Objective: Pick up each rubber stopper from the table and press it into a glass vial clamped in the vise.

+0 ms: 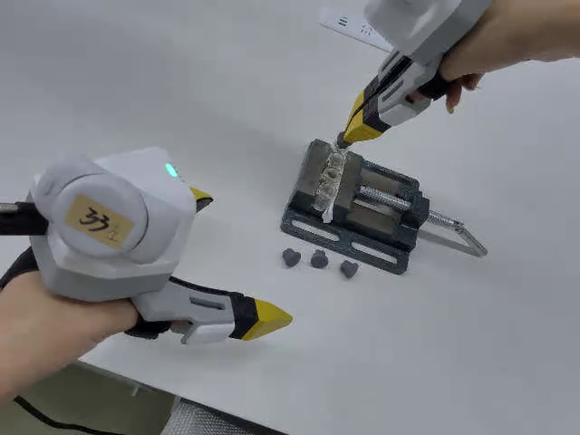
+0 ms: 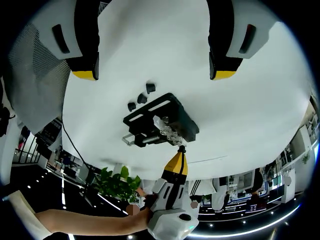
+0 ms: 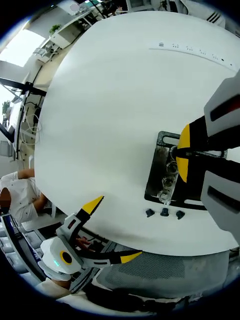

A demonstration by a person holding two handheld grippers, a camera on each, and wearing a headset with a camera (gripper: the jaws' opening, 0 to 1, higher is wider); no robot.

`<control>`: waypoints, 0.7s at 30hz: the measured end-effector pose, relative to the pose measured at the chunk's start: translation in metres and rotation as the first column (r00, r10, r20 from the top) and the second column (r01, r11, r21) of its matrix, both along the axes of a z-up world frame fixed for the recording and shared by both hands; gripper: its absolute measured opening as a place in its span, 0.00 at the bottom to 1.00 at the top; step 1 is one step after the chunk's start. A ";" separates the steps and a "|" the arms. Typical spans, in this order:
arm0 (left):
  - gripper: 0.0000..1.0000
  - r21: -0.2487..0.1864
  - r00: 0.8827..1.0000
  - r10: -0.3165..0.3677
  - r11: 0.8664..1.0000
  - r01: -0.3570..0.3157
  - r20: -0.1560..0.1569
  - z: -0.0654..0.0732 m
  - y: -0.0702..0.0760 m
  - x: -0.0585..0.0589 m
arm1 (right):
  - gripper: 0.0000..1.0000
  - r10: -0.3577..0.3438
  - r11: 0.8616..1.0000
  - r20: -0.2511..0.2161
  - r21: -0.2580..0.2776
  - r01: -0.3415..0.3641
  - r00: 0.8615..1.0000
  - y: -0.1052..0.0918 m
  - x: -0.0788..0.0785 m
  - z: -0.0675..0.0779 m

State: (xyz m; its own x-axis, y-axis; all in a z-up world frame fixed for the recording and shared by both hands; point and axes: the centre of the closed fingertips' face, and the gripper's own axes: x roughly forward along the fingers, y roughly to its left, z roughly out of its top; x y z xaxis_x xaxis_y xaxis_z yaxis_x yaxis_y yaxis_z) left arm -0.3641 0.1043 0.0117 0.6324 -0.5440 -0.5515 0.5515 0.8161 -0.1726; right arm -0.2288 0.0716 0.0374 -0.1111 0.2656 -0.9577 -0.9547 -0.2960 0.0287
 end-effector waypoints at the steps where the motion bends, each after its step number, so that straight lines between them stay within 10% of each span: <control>1: 0.90 -0.001 1.000 -0.002 1.000 0.002 0.000 0.000 -0.001 0.001 | 0.00 -0.010 1.000 -0.003 -0.002 0.010 1.000 0.002 0.005 -0.002; 21: 0.90 -0.012 1.000 -0.003 1.000 0.003 -0.008 -0.004 -0.006 0.009 | 0.00 0.021 0.998 0.013 -0.062 -0.020 1.000 0.001 0.005 -0.006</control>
State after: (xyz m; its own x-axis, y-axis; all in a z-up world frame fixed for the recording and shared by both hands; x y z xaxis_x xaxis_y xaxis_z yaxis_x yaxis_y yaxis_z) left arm -0.3551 0.0978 0.0078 0.6261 -0.5524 -0.5503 0.5527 0.8122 -0.1865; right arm -0.2238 0.0722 0.0315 -0.1024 0.2036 -0.9737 -0.9488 -0.3139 0.0342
